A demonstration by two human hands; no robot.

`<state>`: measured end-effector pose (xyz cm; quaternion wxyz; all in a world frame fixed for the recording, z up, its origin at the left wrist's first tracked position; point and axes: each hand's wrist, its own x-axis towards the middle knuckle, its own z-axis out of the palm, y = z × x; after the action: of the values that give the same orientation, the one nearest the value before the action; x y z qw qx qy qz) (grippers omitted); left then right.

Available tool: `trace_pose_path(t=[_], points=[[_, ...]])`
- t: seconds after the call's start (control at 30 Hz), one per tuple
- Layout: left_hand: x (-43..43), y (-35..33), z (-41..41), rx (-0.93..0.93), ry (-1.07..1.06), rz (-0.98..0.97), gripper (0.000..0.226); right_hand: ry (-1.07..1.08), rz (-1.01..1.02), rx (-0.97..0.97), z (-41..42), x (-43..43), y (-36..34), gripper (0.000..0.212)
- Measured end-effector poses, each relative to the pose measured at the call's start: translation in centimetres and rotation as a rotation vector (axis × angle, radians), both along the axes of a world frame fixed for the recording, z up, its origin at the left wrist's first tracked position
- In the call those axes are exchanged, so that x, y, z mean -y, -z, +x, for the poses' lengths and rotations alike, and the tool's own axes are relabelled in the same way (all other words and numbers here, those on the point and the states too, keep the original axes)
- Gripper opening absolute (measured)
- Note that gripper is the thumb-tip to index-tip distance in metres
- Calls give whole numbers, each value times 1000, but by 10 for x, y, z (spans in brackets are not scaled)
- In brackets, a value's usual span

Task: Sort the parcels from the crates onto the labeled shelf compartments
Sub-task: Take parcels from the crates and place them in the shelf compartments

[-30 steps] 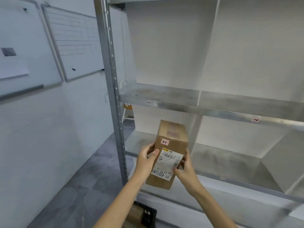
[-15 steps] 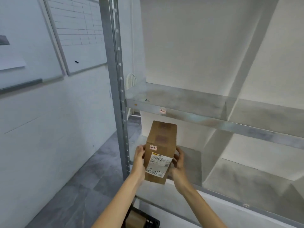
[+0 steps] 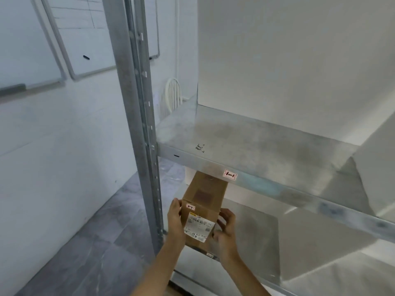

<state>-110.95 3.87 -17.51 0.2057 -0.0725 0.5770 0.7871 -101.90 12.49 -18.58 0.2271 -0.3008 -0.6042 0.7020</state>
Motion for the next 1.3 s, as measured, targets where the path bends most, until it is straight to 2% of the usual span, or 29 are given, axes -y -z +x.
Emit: trace_pose_path(t=[0.23,0.43,0.73,0.83,0.9,0.97,1.03,1.13,1.3], points=[[-16,13,-28,13,-48,17,49,0,-78,-61,-24,-14,4,47],[-25,16,-43,-12,-38,10,48,-2,-72,-31,-42,-25,10,41],[-20,5,-36,-49,52,-41,56,-71,21,15,-37,-32,17,42],[-6,3,-22,-85,105,-66,54,-119,125,36,-22,-31,16,36],[9,3,-10,-69,120,-77,64,-122,196,42,-7,-32,18,37],[26,3,9,-53,85,-105,69,-84,284,20,12,-30,20,36],[43,-1,35,-44,38,-146,64,-105,341,23,32,-21,20,37],[67,-8,78,-68,1,-132,57,-206,345,-61,63,-2,12,46],[123,-13,140,-83,-155,-178,47,-376,338,-83,101,39,4,30]])
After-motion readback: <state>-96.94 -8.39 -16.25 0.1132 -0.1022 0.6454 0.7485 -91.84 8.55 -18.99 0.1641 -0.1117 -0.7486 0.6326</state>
